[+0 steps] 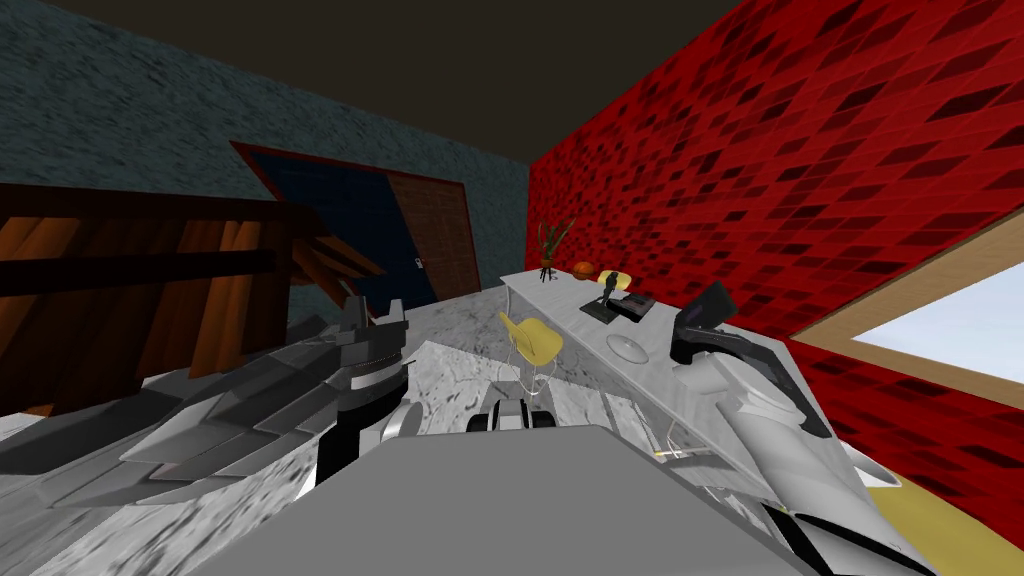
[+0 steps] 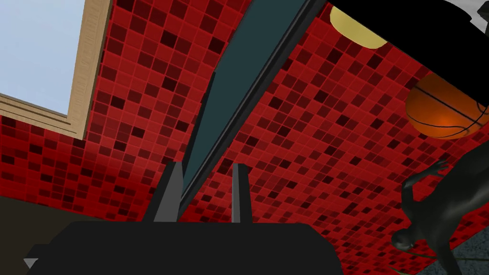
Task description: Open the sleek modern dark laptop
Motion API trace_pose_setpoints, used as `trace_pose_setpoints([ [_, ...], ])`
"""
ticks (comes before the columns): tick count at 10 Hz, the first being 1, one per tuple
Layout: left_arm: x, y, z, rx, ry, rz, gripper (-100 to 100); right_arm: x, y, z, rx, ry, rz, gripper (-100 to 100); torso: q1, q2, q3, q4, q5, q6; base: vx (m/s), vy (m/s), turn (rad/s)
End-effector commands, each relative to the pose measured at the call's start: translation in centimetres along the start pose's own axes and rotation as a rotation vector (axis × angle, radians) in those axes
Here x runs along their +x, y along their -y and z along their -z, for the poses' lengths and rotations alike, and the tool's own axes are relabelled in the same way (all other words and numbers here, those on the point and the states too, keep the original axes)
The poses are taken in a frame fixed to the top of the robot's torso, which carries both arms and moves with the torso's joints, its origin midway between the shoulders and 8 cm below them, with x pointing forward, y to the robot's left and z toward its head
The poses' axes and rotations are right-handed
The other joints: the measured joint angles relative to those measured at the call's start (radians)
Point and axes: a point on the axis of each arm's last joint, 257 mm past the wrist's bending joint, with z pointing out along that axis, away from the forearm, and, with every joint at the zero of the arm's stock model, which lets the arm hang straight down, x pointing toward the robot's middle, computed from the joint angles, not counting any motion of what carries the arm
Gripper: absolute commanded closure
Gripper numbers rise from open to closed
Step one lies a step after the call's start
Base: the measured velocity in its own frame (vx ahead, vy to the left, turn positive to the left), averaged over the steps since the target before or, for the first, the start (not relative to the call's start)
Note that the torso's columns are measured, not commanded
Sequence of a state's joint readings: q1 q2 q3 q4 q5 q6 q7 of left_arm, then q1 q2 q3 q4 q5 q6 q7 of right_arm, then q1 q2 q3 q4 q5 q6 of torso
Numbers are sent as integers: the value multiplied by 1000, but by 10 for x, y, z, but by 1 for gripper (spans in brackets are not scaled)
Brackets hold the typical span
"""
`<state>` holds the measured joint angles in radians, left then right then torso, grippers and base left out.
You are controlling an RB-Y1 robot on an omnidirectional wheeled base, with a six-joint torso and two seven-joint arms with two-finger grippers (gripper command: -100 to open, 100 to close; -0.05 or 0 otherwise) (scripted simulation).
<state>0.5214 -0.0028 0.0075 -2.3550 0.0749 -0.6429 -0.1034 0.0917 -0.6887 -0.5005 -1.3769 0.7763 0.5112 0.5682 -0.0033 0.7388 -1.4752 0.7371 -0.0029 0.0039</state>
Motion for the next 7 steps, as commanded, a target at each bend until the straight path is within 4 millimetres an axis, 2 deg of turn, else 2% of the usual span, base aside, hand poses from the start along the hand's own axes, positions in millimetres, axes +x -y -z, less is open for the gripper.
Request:
trace_pose_setpoints([
  [1,0,0,0,0,0,0,0,3,-12,7,-31,14,-85,100,1,-1,-1,0,1,-2,25,-39,-182],
  [7,0,0,0,0,0,0,0,20,-48,34,-115,29,-331,100,-8,-1,0,-2,-5,2,42,-50,-151],
])
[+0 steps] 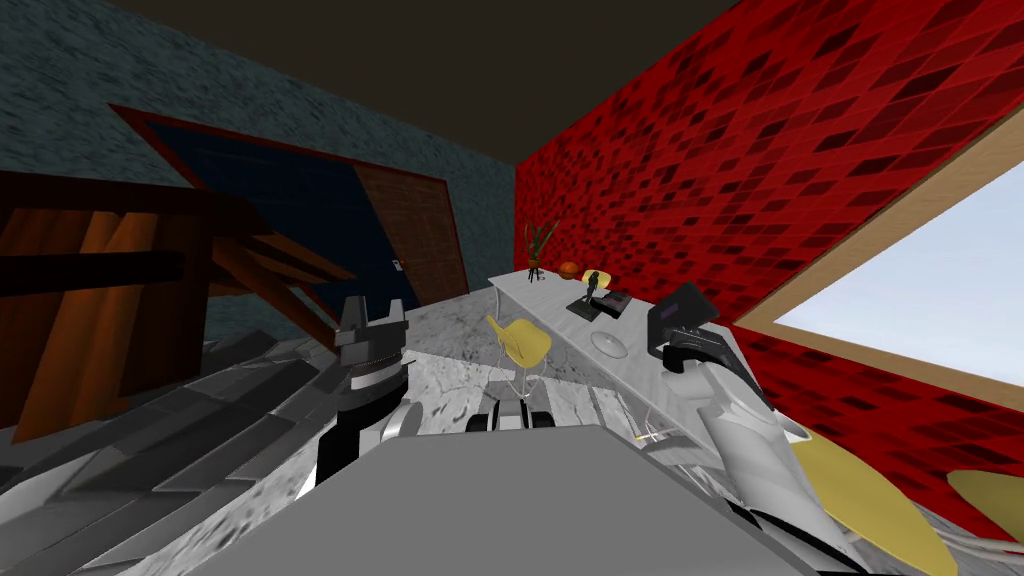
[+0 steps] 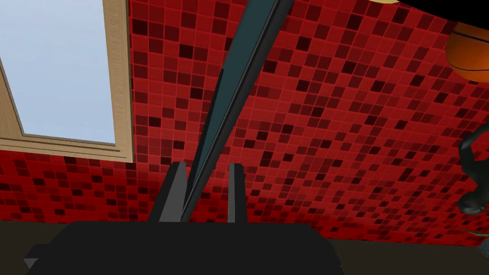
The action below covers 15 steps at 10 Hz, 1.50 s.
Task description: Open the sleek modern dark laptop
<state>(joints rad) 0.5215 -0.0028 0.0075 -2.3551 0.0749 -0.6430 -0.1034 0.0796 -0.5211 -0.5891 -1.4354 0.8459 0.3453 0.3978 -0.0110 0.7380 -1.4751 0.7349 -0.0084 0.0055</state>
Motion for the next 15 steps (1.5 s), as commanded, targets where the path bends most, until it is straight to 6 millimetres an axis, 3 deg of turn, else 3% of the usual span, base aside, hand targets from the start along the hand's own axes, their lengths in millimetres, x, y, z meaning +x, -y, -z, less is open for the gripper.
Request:
trace_pose_setpoints([
  [1,0,0,0,0,0,0,0,18,-11,12,-27,-9,-103,100,0,-1,0,-1,-2,-1,35,-50,-142],
  [2,0,0,0,0,0,0,0,22,-15,17,-39,-7,-142,100,0,-1,0,-2,-3,0,40,-53,-161],
  [3,0,0,0,0,0,0,0,6,-18,12,-38,14,-120,100,1,-2,-1,-2,-3,-1,14,-16,-39],
  [10,0,0,0,0,0,0,0,46,-38,43,-132,-13,-329,100,3,-8,-5,-3,-1,-9,64,-28,-131],
  [15,0,0,0,0,0,0,0,59,-48,58,-175,-20,-410,100,8,-8,-4,-4,-2,-10,53,-24,-94],
])
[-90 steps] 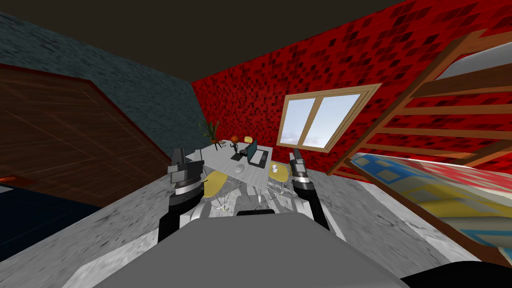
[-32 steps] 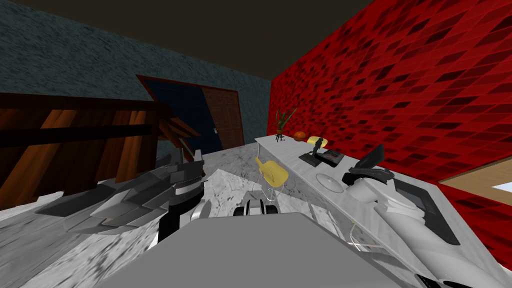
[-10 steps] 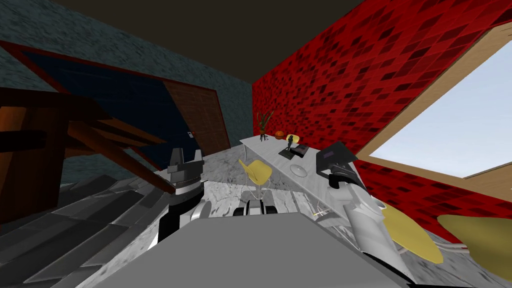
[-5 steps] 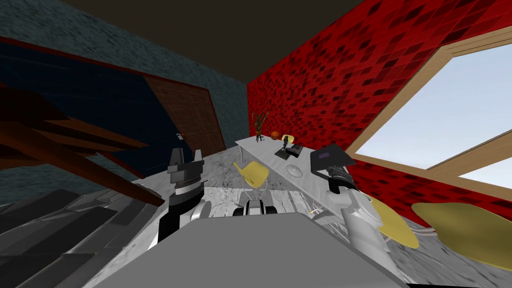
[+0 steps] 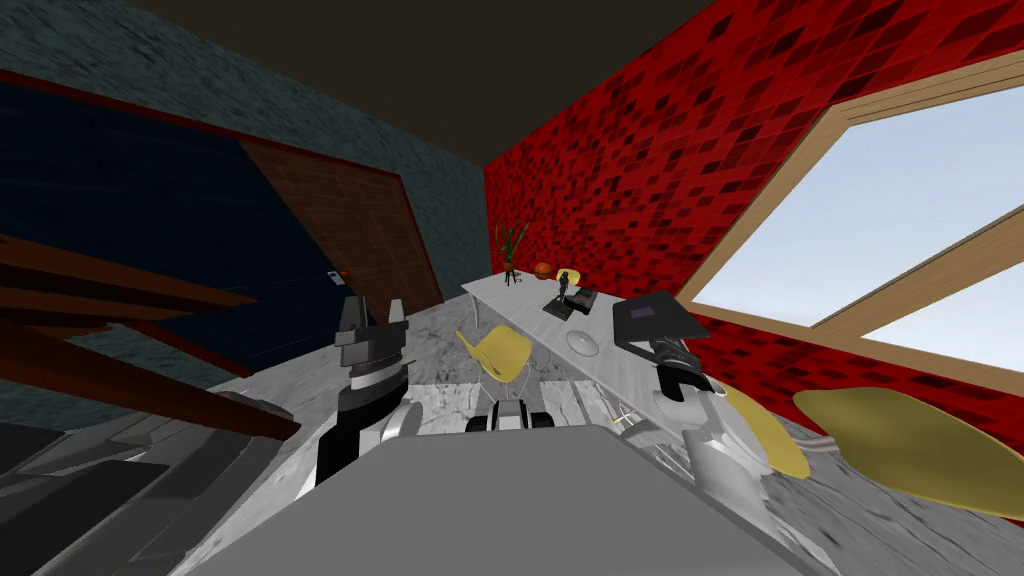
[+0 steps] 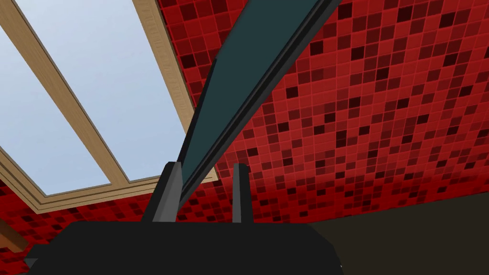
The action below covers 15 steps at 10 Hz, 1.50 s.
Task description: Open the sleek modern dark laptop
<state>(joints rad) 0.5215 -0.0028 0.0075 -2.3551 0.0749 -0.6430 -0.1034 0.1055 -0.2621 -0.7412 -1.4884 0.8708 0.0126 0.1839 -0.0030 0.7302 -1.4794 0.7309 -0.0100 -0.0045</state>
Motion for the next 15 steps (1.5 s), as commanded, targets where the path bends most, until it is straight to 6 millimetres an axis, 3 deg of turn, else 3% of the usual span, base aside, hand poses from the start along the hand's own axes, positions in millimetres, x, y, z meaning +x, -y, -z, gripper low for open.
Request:
trace_pose_setpoints([
  [1,0,0,0,0,0,0,0,27,-4,12,-19,-28,-65,100,0,0,0,0,0,-2,-4,18,-55],
  [4,0,0,0,0,0,0,0,43,-5,28,-39,-38,-146,100,0,5,2,5,7,4,-1,22,-64],
  [8,0,0,0,0,0,0,0,41,-11,28,-59,-34,-146,100,3,8,4,7,10,5,0,6,-18],
  [9,0,0,0,0,0,0,0,36,-9,22,-49,-31,-147,-100,3,8,3,7,10,4,-34,-3,96],
  [15,0,0,0,0,0,0,0,7,-4,-7,5,-15,-146,-100,2,5,2,6,10,5,-88,11,94],
])
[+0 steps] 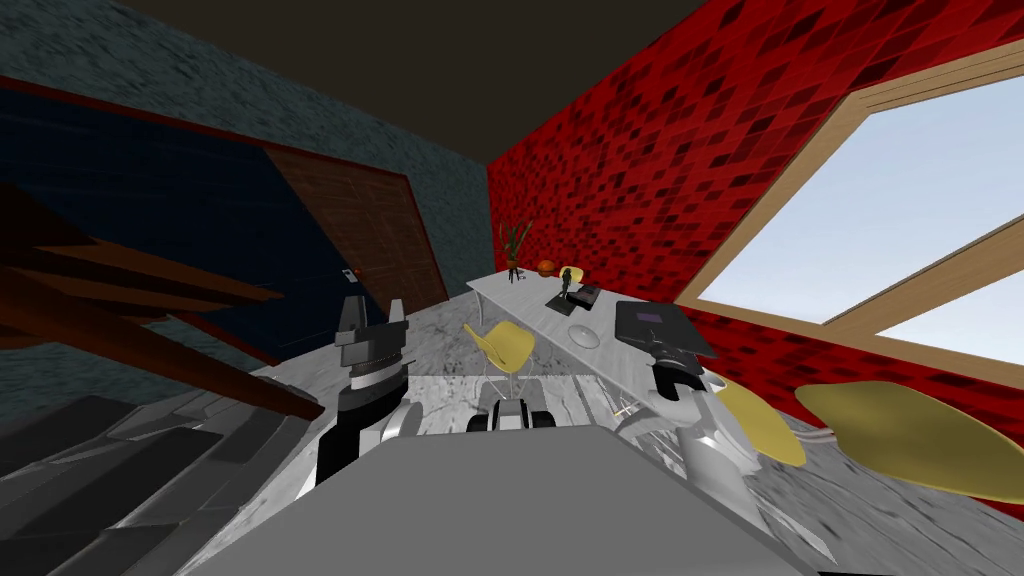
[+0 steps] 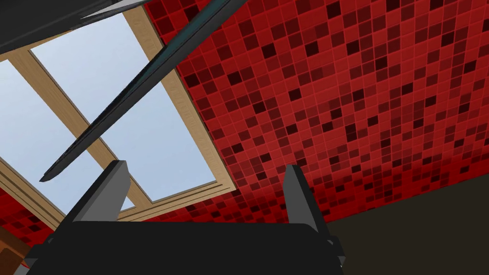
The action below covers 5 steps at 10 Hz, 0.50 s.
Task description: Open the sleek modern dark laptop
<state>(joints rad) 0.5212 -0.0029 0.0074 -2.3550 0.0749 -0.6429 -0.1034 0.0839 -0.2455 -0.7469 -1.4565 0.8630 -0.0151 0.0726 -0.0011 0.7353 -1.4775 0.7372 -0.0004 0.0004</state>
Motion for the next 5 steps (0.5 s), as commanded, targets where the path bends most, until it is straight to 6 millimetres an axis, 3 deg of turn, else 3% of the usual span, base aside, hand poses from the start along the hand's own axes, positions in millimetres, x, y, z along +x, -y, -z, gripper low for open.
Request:
trace_pose_setpoints([
  [1,0,0,0,0,0,0,0,-14,2,-11,27,10,0,-100,0,0,0,0,0,-1,-64,12,103],
  [4,0,0,0,0,0,0,0,-33,1,-25,55,27,1,-100,2,5,3,1,1,0,-102,15,124],
  [5,0,0,0,0,0,0,0,-29,0,-22,46,24,2,-100,0,5,3,1,0,0,-50,-4,23],
])
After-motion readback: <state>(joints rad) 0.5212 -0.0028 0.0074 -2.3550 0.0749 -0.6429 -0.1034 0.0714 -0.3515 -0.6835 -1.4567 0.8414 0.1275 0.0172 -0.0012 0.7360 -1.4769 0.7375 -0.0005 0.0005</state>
